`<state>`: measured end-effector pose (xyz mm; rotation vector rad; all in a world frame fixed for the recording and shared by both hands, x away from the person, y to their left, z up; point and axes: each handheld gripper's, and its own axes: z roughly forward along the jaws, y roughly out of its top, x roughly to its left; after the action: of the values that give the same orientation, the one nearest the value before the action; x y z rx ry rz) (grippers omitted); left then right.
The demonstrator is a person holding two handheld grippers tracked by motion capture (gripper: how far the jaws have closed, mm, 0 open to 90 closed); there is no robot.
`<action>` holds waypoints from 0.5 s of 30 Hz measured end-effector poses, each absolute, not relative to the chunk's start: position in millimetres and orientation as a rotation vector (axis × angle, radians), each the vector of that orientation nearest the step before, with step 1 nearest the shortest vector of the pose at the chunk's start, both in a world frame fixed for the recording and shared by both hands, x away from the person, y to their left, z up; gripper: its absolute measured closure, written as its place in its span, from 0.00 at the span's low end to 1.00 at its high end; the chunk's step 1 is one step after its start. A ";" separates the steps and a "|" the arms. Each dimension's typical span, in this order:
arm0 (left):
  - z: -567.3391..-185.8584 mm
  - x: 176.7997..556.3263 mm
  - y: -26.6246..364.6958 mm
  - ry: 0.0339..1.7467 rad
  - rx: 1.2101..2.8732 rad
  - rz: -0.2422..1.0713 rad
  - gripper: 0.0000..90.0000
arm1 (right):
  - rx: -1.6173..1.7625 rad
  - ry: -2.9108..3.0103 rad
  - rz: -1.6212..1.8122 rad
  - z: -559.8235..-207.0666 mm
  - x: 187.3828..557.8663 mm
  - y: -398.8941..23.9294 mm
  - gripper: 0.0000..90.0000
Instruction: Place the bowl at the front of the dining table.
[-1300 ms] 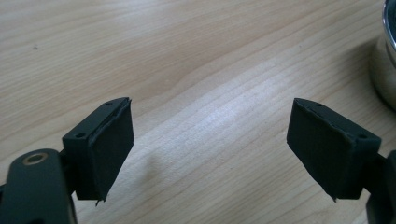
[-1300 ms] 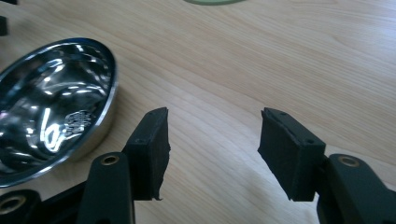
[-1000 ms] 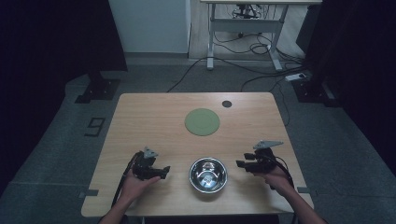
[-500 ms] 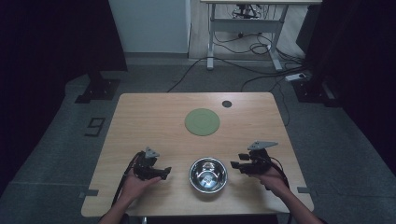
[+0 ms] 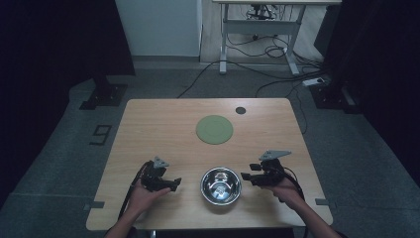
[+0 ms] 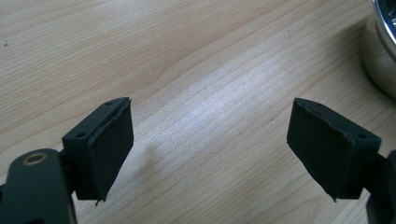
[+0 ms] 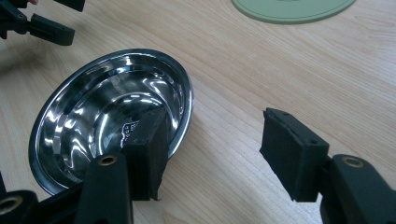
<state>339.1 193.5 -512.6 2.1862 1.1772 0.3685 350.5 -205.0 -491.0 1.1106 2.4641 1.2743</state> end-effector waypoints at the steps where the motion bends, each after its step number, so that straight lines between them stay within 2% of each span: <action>1: -512.9 339.3 193.4 1.176 2.189 0.368 0.17 | 1.107 2.471 1.265 -491.9 350.6 -203.3 0.45; 15: -513.7 340.3 192.7 1.186 2.199 0.366 0.16 | 1.096 2.530 1.195 -497.0 351.7 -190.6 0.43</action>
<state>340.3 192.7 -513.7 2.1987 1.1857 0.3662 351.7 -190.6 -497.0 1.0956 2.5298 1.1946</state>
